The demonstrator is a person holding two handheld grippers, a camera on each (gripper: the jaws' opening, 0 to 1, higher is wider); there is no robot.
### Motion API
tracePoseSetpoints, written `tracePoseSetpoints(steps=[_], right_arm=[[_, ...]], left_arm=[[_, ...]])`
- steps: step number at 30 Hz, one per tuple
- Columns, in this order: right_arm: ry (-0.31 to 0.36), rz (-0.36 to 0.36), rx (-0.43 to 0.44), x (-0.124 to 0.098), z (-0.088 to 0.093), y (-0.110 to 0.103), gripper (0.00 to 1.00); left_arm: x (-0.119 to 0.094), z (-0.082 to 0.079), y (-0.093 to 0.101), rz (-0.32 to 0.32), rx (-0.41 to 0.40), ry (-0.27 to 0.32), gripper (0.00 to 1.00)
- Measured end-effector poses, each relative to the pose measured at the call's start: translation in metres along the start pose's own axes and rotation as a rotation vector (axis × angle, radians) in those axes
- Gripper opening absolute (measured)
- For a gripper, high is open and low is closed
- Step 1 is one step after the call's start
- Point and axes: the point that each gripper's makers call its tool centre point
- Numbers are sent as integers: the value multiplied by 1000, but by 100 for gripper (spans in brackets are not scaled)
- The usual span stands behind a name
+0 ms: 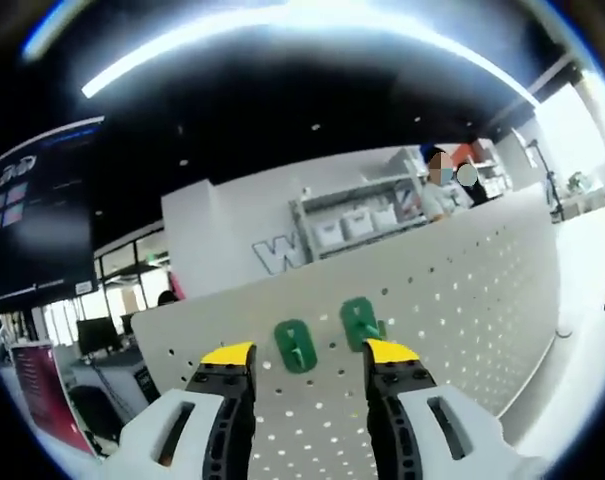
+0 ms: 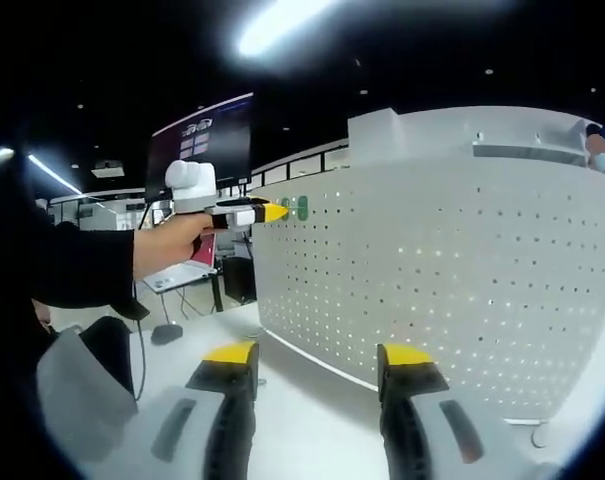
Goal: Insert the hook assembly into the mounting plate slot until the hook locks in place.
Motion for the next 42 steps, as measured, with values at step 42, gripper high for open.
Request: tracePoseSetpoints(steps=[42], right_arm=[[-24, -128, -45, 25, -5, -39, 45]], left_arm=[[-95, 16, 14, 5, -41, 15, 49]])
Point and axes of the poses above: the point that each gripper's makers call its tool centre point, and the gripper's own axes: x roughly forward along the fingers, y roughly to its right, z roughly out of its underside, and after that the axes turned 8 degrees about y, right-handed
